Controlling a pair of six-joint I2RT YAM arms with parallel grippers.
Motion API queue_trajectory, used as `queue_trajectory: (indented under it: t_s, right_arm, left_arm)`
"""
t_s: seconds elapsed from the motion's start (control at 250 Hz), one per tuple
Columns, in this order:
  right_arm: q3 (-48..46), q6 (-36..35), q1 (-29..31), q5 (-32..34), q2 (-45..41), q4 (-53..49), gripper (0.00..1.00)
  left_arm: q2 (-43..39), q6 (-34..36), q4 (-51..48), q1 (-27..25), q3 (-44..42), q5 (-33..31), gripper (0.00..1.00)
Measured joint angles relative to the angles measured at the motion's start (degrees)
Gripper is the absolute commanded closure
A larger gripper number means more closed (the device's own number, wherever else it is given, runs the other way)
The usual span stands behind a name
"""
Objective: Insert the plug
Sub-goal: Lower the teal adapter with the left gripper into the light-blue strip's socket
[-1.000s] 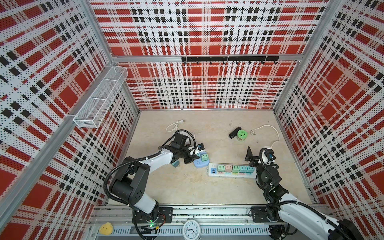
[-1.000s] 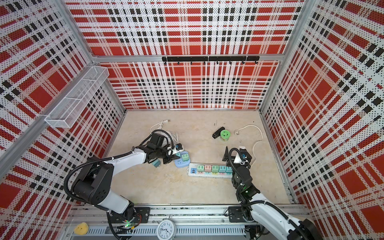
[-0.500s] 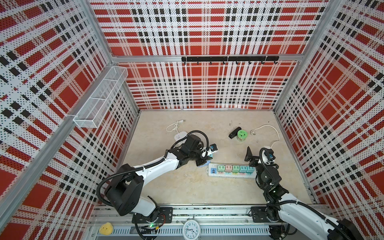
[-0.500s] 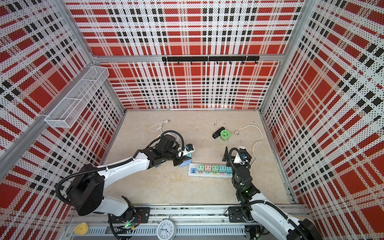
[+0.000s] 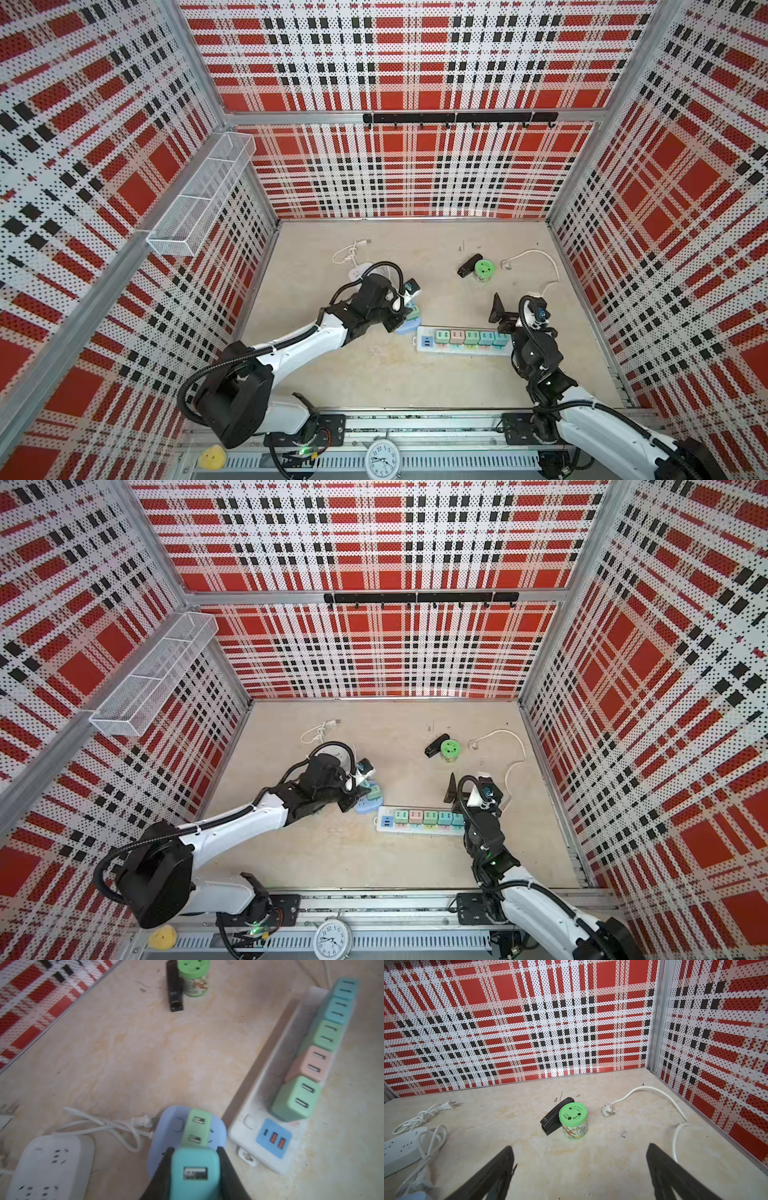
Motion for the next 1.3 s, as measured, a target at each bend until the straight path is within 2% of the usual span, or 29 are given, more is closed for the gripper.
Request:
queue_trajectory:
  t_s: [0.156,0.328,0.624,1.017,1.301]
  right_arm:
    - [0.0,0.2,0.0,0.0,0.0,-0.1,0.00]
    - [0.0,0.6,0.0,0.0,-0.1,-0.7,0.00]
    - [0.0,0.8,-0.2,-0.1,-0.1,-1.1,0.00]
    - [0.0,1.0,-0.3,-0.7,-0.1,-1.2,0.00]
    - [0.0,1.0,-0.3,-0.9,-0.1,-1.2,0.00]
  left_arm:
    - [2.8,-1.9,0.5,0.6,0.0,0.1,1.00]
    - [8.5,-1.9,0.0,-1.7,2.6,0.0,1.00]
    - [13.0,-2.3,0.1,-5.5,7.2,0.5,1.00]
    - [16.5,-6.4,7.4,-5.1,5.3,-2.4,1.00]
    - [17.4,-6.9,14.2,-3.7,3.0,-1.6,1.00]
